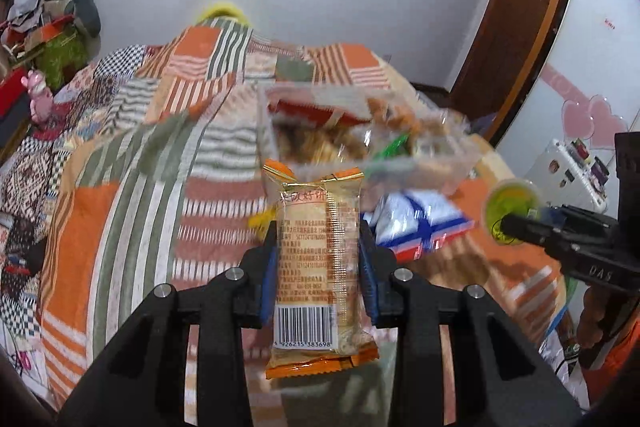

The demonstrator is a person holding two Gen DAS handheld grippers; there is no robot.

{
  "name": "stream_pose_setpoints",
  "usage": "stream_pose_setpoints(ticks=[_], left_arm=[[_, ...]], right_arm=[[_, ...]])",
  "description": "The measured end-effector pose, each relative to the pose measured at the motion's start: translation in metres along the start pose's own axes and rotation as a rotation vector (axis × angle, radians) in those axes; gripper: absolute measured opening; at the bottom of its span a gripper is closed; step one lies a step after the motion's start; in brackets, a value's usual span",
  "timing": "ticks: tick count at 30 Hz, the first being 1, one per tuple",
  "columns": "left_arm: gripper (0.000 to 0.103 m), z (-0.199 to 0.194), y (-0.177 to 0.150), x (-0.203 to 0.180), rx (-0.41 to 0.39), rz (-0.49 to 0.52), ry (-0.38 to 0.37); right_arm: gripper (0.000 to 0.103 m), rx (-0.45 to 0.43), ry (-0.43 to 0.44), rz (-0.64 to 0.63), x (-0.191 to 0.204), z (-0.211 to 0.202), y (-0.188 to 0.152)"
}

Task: Organize snacks
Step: 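Lower the bread pack into the box with the left tool while the right sets the jelly cup in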

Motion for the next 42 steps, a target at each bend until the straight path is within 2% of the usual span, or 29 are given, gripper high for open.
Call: stream_pose_setpoints(ticks=[5,13,23,36,42], left_arm=[[0.034,0.007,0.031,-0.013,-0.041,0.009,-0.010],[0.034,0.031,0.066,-0.026,-0.057,0.004,-0.022],[0.034,0.067,0.100,-0.017,-0.080,-0.007,0.037],[0.034,0.125,0.091,-0.010,-0.013,0.009,0.092],[0.035,0.131,0.089,-0.011,-0.012,0.028,0.106]], right_arm=[[0.038,-0.047,-0.014,-0.026,-0.002,-0.005,0.023],[0.038,-0.083,-0.032,-0.049,-0.011,0.004,0.051],[0.038,-0.069,-0.023,-0.041,-0.026,0.032,0.069],[0.038,0.007,-0.031,-0.041,-0.034,0.076,0.070],[0.038,0.043,-0.044,-0.057,-0.035,0.084,0.064]])
Point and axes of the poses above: each gripper's, at about its wrist camera, not at the fingertips, and z roughly the way its jaws point, x to its left, y to its top, the point moved 9 cm from there along z, roughly the way its jaws point, and after that the axes turned 11 degrees about y, right-handed, at the moved point
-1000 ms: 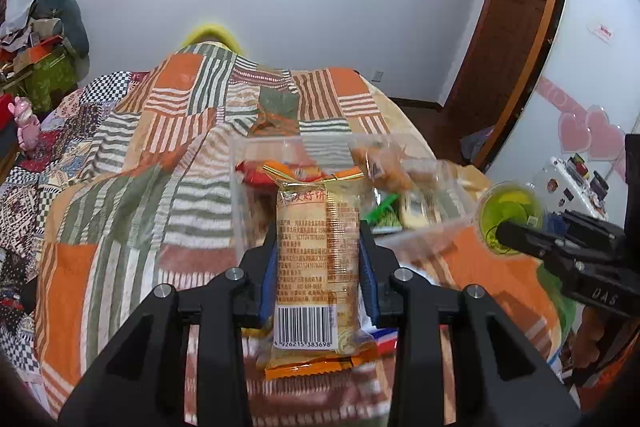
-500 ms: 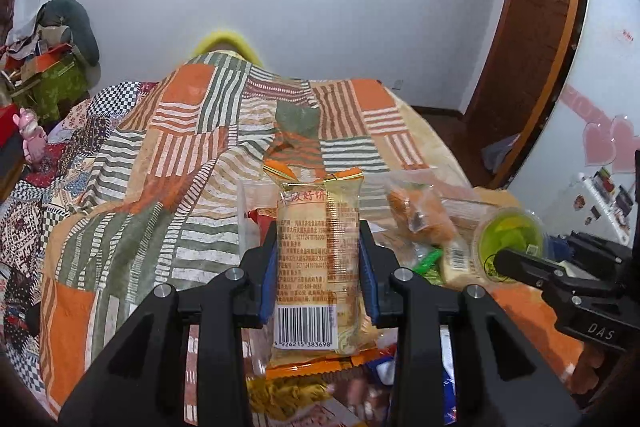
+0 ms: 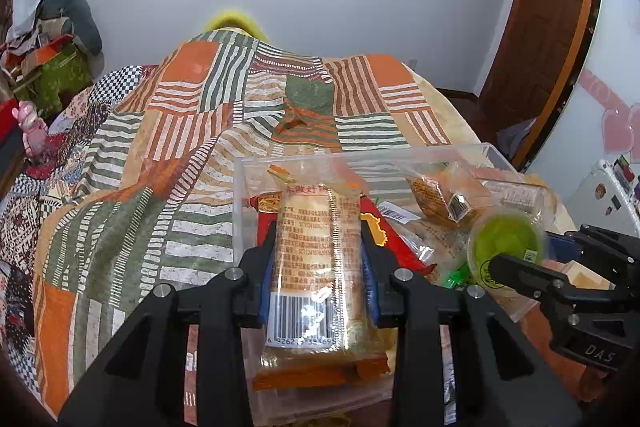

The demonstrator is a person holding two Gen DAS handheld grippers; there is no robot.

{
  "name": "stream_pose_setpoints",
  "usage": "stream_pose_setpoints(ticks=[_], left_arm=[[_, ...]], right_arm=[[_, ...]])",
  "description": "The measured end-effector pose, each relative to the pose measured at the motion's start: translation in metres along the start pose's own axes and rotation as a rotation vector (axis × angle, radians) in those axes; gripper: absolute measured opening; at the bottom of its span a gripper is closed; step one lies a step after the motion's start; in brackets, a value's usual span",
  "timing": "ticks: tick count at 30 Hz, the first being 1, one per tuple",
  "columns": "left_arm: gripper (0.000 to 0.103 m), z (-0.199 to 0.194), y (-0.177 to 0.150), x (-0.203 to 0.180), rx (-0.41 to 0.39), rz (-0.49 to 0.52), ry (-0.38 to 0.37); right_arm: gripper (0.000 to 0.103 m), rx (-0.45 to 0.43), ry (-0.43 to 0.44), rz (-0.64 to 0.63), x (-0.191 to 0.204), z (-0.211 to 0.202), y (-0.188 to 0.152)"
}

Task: Organize snacks
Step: 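Lower the bread pack into the box with the left tool while the right sets the jelly cup in, then grasp the yellow pea snack bag with the left tool while the right grasps the blue-and-white bag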

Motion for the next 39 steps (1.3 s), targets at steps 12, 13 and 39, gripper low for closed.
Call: stream_pose_setpoints(ticks=[12,13,39], left_arm=[[0.064,-0.037,-0.006,0.001,-0.016,0.026,-0.016],[0.064,-0.042,-0.005,0.002,-0.020,0.026,-0.019],[0.088,-0.051,-0.110,0.042,0.147,-0.001,-0.013]], right_arm=[[0.044,-0.003,-0.007,-0.005,0.001,-0.027,-0.004],[0.045,-0.012,-0.003,-0.007,0.003,-0.032,-0.003],[0.082,0.114,0.090,0.008,0.056,0.010,-0.050]])
Point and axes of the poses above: each gripper's, at about its wrist camera, not at the fingertips, and z roughly the way its jaws point, x to its left, y to its top, the point moved 9 cm from there along z, roughly the way its jaws point, and after that the axes turned 11 degrees about y, right-handed, at the moved point
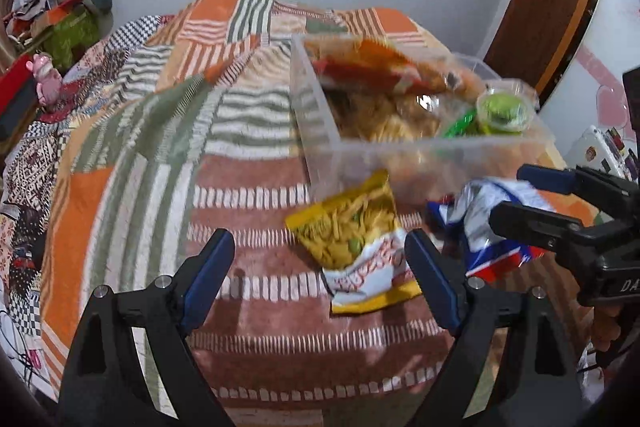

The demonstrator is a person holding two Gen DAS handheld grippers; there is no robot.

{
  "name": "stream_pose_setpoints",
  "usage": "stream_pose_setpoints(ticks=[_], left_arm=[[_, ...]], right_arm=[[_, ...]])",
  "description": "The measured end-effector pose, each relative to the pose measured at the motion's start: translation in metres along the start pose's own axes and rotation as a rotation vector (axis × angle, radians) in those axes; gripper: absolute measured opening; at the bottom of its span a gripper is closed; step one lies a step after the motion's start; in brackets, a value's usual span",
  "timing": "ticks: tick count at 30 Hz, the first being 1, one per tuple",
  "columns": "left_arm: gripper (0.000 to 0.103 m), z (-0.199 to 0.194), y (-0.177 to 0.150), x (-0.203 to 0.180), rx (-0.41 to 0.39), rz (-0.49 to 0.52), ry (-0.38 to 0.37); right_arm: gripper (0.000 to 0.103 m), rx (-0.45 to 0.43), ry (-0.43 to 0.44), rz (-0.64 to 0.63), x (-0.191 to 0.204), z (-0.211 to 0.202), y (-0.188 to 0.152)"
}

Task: Organize snacks
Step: 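Grasp the yellow pea snack bag with the left tool while the right grasps the blue-and-white bag, then drop the yellow pea bag into the box with the left tool while the right carries the blue-and-white bag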

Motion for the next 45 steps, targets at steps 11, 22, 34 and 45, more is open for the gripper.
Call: stream_pose_setpoints(ticks=[11,22,34,45], left_arm=[[0.088,0.020,-0.009,-0.023,0.042,0.018,-0.044],[0.078,0.031,-0.017,-0.034,0.068,0.011,-0.061],[0.051,0.008,-0.023,-0.038,0.042,0.033,-0.076],[0.051,-0.037,-0.015,-0.040,-0.042,0.033,-0.079]], right_arm=[[0.085,0.043,0.012,0.028,-0.013,0.000,-0.020],[0.066,0.048,0.016,0.083,-0.028,-0.003,-0.028],[0.053,0.011,-0.006,0.067,-0.024,-0.014,-0.031],[0.053,-0.070,-0.016,0.033,-0.010,-0.052,-0.021]])
Point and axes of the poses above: each gripper's, at about its wrist camera, not at the fingertips, and z roughly the way its jaws point, x to its left, y to its top, the point moved 9 cm from there along z, roughly the way its jaws point, and after that the axes turned 11 degrees about y, right-handed, at the moved point
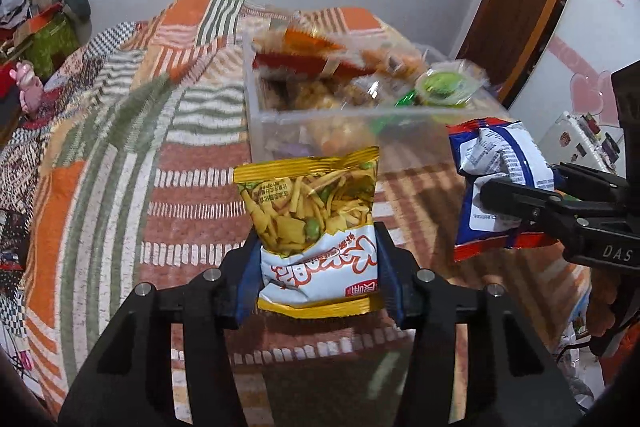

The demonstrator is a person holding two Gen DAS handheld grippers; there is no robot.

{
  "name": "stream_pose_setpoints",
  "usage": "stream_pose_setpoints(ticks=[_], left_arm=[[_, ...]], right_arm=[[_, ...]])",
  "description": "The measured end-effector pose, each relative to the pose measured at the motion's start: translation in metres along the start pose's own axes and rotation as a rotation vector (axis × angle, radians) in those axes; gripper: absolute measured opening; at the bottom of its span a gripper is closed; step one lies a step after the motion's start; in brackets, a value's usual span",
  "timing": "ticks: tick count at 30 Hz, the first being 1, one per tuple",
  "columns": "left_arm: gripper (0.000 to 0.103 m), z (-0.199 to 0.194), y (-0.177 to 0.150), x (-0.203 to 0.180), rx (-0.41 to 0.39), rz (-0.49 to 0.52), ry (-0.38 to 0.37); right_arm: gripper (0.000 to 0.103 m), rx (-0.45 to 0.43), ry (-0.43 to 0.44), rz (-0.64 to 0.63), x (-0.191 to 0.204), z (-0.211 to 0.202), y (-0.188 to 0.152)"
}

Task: Organize snacks
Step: 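Drop the yellow pea bag into the box with the left tool while the right carries the blue-and-white bag, then reach the left tool to the small grey packet while the right drops the blue-and-white bag into the box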

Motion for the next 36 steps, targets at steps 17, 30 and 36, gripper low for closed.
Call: stream_pose_setpoints(ticks=[17,30,36], left_arm=[[0.051,-0.025,0.080,-0.020,-0.168,0.012,-0.013],[0.044,0.012,0.095,0.003,-0.134,-0.025,-0.014],[0.063,0.004,0.063,0.020,-0.087,0.024,0.033]], right_arm=[[0.053,-0.174,-0.026,-0.031,-0.003,-0.027,0.063],[0.053,-0.152,-0.028,-0.037,-0.014,0.011,0.086],[0.053,-0.128,-0.049,-0.050,-0.016,0.022,0.088]])
Point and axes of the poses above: each gripper's, at about its wrist camera, not at the fingertips, and z roughly the way its jaws point, x to its left, y to its top, the point moved 9 cm from there along z, roughly the way its jaws point, and after that the axes turned 11 degrees about y, right-handed, at the moved point
